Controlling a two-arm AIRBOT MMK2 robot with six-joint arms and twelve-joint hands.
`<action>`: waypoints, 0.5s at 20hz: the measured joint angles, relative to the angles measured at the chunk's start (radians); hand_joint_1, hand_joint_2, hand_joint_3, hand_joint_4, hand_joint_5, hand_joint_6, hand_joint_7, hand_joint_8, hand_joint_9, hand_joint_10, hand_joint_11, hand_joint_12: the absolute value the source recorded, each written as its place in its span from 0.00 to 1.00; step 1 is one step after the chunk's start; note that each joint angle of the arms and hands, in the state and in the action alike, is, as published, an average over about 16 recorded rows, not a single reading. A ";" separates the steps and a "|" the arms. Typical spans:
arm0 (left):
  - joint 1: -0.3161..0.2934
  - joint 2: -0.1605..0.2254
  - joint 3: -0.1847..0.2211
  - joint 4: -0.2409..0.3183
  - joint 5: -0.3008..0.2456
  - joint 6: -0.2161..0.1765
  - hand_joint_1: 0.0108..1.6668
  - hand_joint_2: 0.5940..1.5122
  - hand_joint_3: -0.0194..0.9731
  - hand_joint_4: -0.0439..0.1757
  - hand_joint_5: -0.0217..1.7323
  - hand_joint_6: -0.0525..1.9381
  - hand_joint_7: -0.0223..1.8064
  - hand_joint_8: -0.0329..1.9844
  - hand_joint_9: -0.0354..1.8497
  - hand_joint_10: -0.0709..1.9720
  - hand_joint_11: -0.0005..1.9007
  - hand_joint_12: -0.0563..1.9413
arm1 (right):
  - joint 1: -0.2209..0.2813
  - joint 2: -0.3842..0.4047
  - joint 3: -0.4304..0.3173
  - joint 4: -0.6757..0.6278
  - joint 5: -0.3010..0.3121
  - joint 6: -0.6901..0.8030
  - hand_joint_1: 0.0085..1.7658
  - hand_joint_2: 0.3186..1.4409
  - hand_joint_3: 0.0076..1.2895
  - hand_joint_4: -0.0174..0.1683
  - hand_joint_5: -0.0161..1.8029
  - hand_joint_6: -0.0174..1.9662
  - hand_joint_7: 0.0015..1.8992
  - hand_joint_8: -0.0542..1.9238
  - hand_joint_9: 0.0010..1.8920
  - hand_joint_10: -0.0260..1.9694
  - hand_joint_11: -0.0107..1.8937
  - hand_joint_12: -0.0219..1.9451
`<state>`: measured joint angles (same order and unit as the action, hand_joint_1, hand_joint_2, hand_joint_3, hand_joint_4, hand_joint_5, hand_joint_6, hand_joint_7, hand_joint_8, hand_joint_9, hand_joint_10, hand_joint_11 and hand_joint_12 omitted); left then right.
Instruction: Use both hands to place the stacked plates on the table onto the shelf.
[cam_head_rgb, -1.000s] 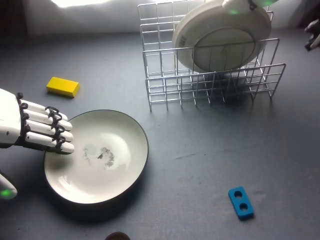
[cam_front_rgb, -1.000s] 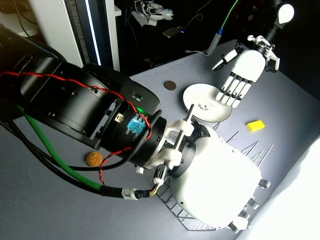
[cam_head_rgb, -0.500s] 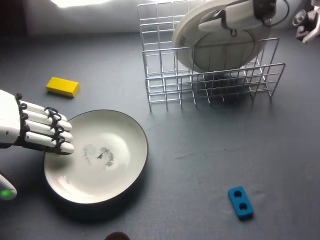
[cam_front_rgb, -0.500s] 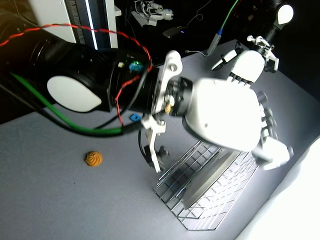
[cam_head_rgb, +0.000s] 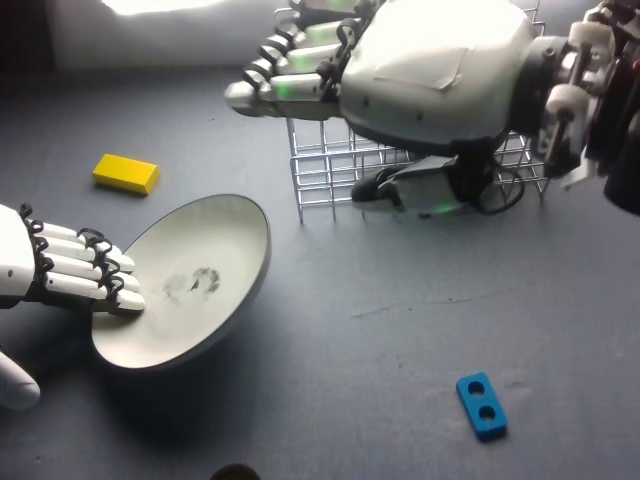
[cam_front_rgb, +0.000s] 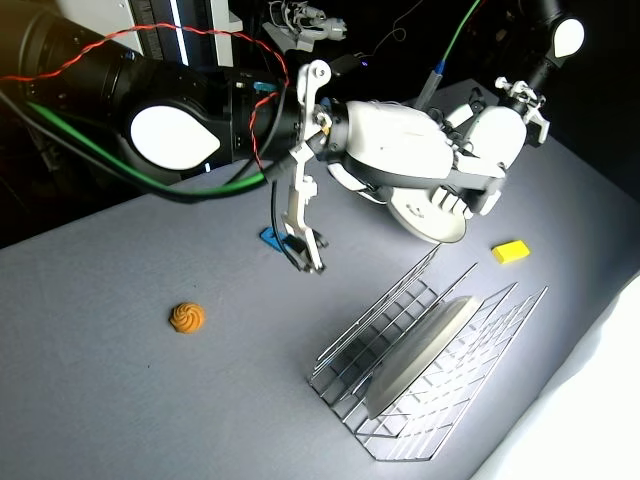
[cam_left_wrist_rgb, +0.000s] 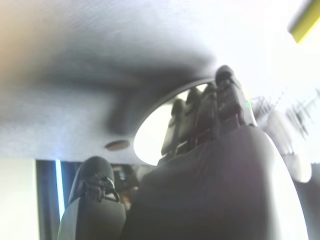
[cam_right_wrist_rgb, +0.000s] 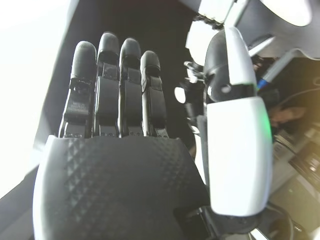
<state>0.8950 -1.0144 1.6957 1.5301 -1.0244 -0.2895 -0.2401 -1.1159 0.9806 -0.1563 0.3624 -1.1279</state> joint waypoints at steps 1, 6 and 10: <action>0.007 -0.002 0.003 -0.005 -0.002 -0.005 0.00 0.62 0.03 0.19 0.02 0.03 0.02 0.01 0.01 0.02 0.01 0.03 | -0.010 -0.006 -0.010 0.000 -0.009 -0.006 0.56 0.64 0.01 0.11 0.19 0.03 0.19 0.04 0.19 0.02 0.04 0.45; 0.034 -0.008 0.013 -0.028 -0.012 -0.025 0.00 0.62 0.03 0.18 0.02 0.03 0.02 0.01 0.01 0.01 0.01 0.04 | -0.047 -0.055 -0.024 0.010 -0.055 -0.028 0.57 0.65 0.01 0.10 0.08 0.03 0.08 0.04 0.08 0.02 0.01 0.24; 0.046 -0.009 0.014 -0.037 -0.015 -0.028 0.00 0.62 0.03 0.17 0.02 0.03 0.02 0.01 0.01 0.01 0.01 0.04 | -0.060 -0.121 0.004 0.017 -0.100 -0.045 0.57 0.66 0.01 0.10 0.03 0.03 0.02 0.04 0.02 0.02 0.01 0.08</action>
<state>0.9407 -1.0239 1.7099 1.4927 -1.0398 -0.3170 -0.3001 -1.2372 0.9846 -0.1388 0.2621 -1.1732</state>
